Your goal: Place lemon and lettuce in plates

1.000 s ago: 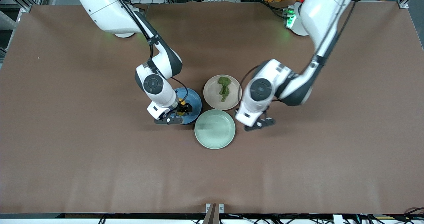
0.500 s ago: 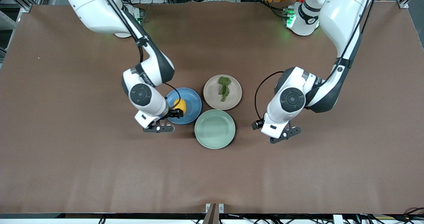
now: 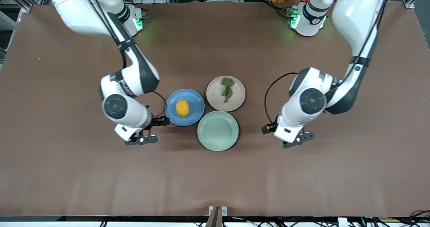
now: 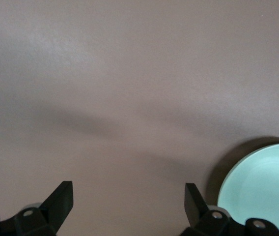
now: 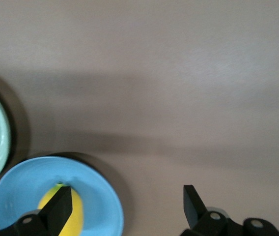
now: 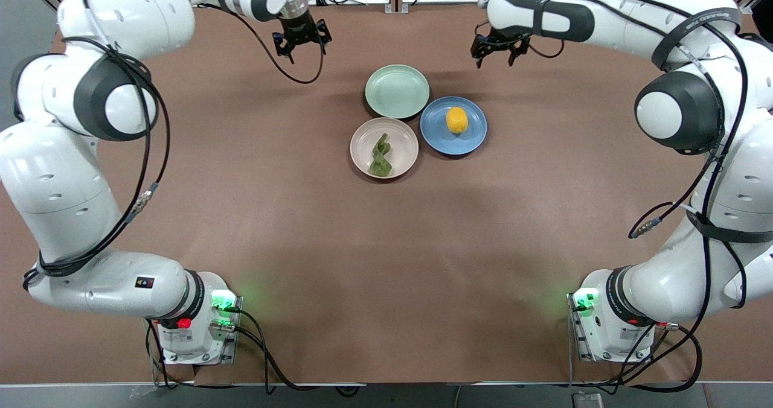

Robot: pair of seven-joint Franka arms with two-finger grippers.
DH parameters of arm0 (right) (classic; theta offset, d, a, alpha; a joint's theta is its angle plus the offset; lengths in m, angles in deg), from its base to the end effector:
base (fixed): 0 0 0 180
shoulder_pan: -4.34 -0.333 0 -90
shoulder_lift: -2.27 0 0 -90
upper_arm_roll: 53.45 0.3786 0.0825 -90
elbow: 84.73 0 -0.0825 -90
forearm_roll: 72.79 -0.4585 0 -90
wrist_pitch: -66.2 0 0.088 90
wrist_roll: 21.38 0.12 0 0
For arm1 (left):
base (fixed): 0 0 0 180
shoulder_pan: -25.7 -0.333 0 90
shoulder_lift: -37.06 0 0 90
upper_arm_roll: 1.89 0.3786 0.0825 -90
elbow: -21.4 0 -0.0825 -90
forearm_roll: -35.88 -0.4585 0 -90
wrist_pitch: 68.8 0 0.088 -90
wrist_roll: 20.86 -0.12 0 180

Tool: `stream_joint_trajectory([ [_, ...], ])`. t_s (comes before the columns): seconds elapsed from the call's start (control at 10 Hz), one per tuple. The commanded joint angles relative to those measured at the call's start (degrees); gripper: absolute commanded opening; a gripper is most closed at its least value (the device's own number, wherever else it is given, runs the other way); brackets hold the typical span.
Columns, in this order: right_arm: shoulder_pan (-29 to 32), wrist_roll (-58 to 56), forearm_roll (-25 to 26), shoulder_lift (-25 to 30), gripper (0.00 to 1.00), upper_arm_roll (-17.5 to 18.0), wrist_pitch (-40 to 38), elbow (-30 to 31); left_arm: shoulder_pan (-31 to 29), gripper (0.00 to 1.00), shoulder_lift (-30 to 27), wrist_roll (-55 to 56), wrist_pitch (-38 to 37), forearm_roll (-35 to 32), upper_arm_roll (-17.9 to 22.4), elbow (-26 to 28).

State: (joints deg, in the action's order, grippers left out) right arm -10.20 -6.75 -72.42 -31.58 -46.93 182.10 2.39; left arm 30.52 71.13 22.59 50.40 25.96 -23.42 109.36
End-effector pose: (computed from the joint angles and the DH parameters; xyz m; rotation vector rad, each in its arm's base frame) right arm 0.7442 0.2713 0.3114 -3.1044 -0.1535 0.1534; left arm 0.7369 -0.3009 0.3280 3.0693 0.4192 -0.0574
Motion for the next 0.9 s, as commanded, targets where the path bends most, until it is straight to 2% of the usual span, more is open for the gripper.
stream_joint_trajectory([
  [0.0,3.4,-3.8,1.7,0.6,1.00,0.7,-5.9,-4.0,-1.0,1.00,-7.7,-8.2,0.1,1.7,0.8,10.5],
  [0.2,6.1,-7.2,2.6,0.6,1.00,0.8,-9.9,-7.2,-0.2,1.00,-15.1,-14.6,2.2,2.0,3.5,20.6],
  [0.4,7.7,-9.1,2.7,2.5,1.00,0.5,-11.3,-7.8,4.7,1.00,-21.8,-21.3,3.1,7.1,10.1,27.4],
  [0.6,6.8,-9.1,2.6,3.4,1.00,-2.2,-11.6,-7.8,5.4,1.00,-24.9,-22.6,3.1,8.9,11.7,27.1],
  [0.8,7.7,-9.0,2.7,5.2,1.00,-2.5,-12.4,-7.8,4.7,1.00,-28.7,-22.6,2.5,11.0,13.5,25.6],
])
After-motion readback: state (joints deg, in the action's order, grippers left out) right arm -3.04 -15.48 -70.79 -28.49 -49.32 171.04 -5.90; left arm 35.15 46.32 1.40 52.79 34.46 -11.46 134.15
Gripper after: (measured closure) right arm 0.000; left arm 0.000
